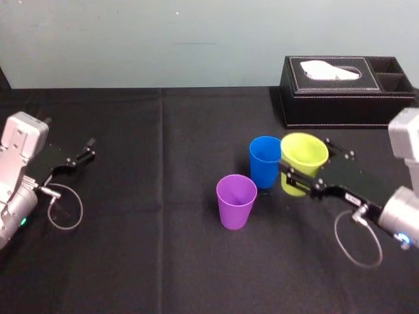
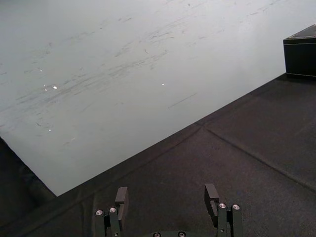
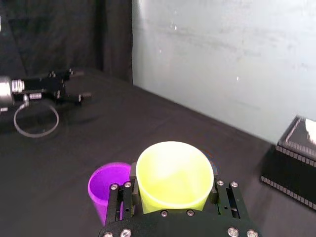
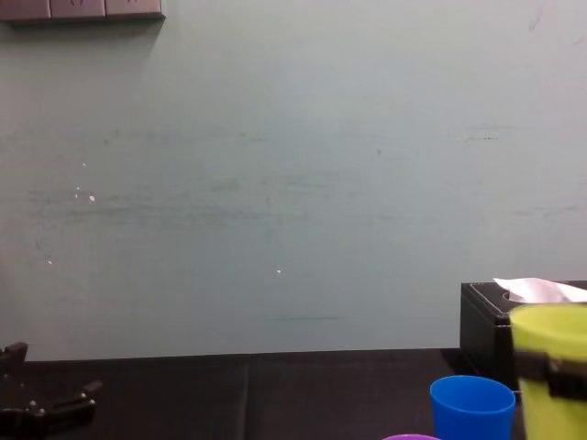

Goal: Stack the three plastic cups sequentially using one hand.

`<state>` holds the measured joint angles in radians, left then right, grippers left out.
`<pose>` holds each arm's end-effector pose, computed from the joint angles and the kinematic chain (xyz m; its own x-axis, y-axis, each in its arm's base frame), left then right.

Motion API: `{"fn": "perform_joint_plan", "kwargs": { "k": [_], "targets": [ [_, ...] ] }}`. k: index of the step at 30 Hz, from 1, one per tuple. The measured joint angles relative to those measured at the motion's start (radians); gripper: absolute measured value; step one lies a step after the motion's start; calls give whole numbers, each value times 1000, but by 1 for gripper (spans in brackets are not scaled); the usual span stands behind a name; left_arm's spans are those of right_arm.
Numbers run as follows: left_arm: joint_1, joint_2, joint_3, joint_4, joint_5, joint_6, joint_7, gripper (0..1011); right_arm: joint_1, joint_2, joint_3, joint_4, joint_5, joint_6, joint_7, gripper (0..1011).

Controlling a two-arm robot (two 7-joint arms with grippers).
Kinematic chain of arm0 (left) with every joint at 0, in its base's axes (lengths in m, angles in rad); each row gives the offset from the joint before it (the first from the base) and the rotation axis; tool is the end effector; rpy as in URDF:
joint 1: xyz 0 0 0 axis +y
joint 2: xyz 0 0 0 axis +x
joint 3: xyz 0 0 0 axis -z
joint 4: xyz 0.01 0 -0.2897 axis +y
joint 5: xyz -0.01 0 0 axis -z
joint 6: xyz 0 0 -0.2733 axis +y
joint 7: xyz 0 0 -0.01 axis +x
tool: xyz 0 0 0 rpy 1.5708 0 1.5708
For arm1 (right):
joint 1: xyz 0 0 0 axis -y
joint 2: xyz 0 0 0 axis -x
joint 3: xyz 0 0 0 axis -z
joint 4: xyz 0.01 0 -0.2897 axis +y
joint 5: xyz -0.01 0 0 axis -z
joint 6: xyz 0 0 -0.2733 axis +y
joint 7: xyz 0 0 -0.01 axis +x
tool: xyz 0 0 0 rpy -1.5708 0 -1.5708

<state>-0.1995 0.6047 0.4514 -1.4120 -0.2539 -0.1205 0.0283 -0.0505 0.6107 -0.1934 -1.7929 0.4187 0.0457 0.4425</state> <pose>0.3245 0.0919 -0.2952 0.2923 0.8803 0.3737 -0.9553 0.2873 0.0703 0.2714 -0.0906 -0.2405 0.6579 -0.7398 0.1411 0.7527 0.6523 -0.0896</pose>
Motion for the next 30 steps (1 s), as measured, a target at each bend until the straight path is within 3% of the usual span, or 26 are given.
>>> {"fn": "perform_joint_plan", "kwargs": {
  "k": [6,17,30],
  "targets": [
    [0,0,0,0,0,0,0,1011,77,-20,-21,28,10,19,1,752],
    [0,0,0,0,0,0,0,1011,213,-57,-85,139,-1,22,12,752],
    [0,0,0,0,0,0,0,1011,303,-97,-131,262,-18,-7,33,752]
  ]
}}
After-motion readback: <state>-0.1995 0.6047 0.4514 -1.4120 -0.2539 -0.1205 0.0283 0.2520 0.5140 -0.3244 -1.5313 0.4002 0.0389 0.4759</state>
